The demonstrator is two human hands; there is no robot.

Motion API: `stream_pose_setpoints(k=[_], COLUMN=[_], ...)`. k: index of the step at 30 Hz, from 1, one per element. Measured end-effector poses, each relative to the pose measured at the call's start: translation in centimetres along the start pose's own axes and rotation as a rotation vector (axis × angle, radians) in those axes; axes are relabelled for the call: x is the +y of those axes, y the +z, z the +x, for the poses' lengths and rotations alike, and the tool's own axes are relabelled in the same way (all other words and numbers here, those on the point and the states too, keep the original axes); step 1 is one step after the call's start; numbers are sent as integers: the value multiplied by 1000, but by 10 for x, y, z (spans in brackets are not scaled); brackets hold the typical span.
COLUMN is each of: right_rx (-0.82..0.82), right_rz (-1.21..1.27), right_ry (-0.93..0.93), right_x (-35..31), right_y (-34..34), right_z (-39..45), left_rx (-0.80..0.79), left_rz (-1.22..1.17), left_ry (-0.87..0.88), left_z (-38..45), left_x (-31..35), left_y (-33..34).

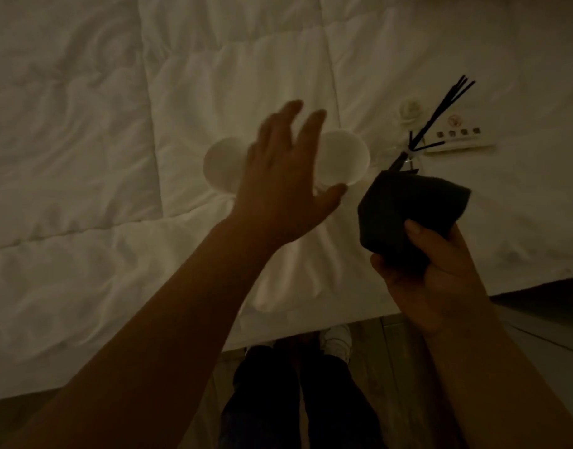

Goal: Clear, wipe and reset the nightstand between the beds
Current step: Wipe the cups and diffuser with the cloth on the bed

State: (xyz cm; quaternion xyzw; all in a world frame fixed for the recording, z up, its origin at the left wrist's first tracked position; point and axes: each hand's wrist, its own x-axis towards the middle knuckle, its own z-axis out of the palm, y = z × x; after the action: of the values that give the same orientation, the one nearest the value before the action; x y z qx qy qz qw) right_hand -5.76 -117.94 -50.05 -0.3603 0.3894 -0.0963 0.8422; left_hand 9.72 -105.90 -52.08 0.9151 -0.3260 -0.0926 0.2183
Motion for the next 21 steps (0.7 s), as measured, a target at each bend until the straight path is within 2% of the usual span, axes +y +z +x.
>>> stream_pose_setpoints(k=[3,5,8,12,15,18,21], right_rx=[33,54,58,136,68,21,93], right_rz=[18,11,-55,-505,-749,-701,-572], right_ry=[-36,-39,-115,-484,-694,-652,-440], right_x=[-7,-11,-12,-1,10,9,1], right_y=[-2,-4,-5,16,35,49,56], right_z=[2,3,4,3,4,11,26], left_rx=[-289,-391,-386,-350,-368,-346,-376], left_rz=[-14,-6,-59,-396,-625,-687,-641], left_ry=[-30,-55,-81,-82,-108,-83,19], left_z=[31,44,40,0,-27,-38,-44], left_x=[20,22,16,11,11,6,4], left_y=[20,26,18,-6,-23,-39,-45])
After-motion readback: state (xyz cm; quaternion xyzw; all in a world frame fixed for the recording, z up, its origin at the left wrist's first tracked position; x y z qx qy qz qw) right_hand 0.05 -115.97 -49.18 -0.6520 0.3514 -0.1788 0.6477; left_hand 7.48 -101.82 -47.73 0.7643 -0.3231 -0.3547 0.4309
